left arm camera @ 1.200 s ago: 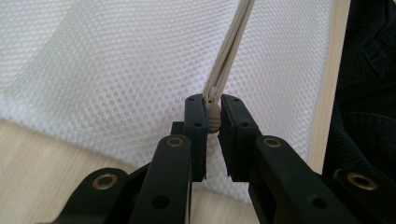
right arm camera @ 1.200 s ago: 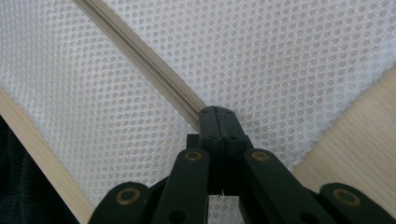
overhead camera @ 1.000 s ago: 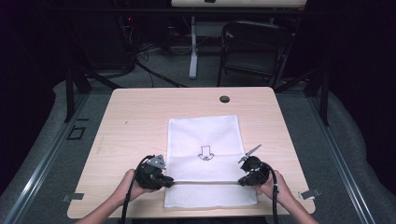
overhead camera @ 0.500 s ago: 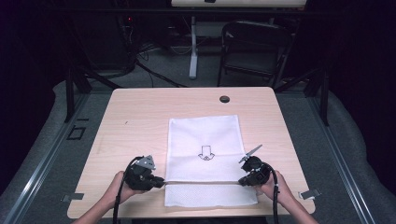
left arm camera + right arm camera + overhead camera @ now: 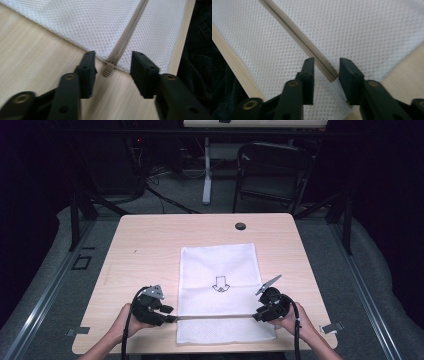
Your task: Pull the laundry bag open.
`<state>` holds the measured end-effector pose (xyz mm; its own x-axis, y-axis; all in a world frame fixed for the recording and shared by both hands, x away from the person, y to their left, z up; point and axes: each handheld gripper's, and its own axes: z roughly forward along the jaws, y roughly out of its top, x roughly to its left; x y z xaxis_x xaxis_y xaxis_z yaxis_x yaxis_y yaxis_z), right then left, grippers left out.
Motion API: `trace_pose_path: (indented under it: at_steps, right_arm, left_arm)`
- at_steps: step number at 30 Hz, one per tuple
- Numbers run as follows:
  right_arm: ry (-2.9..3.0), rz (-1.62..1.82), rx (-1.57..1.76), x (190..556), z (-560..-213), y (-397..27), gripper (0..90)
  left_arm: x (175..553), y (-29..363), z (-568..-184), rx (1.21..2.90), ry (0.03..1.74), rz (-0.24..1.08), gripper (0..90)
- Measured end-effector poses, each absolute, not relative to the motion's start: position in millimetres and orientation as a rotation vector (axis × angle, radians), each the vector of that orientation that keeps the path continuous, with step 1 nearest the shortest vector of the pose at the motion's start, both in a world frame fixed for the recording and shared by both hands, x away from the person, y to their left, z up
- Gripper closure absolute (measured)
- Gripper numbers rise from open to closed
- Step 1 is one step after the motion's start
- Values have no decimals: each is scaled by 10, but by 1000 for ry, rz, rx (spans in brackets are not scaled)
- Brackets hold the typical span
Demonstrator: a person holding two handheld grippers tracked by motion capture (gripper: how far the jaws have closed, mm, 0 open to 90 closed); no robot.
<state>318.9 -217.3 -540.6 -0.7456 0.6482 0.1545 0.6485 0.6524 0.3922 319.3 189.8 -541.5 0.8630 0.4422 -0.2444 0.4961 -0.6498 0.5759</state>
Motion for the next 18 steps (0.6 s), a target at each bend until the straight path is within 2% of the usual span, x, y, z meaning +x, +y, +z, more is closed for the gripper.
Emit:
trace_pose_path:
  at_steps: [5, 9, 16, 18]
  right_arm:
    - [-2898, -812, -1172, 3159, -5179, -2300, 354]
    - [-2933, -820, -1267, 3127, -5082, -2457, 145]
    - [-2915, -855, -1471, 3055, -5052, -2874, 8]
    - [-2895, -858, -1510, 3030, -5077, -2963, 0]
  left_arm:
    - [3186, 1950, -5302, 2333, 760, -35, 313]
    - [3163, 2022, -5188, 2308, 825, 29, 180]
    - [3122, 2191, -5124, 2248, 973, 122, 126]
    - [3121, 2206, -5127, 2255, 987, 148, 121]
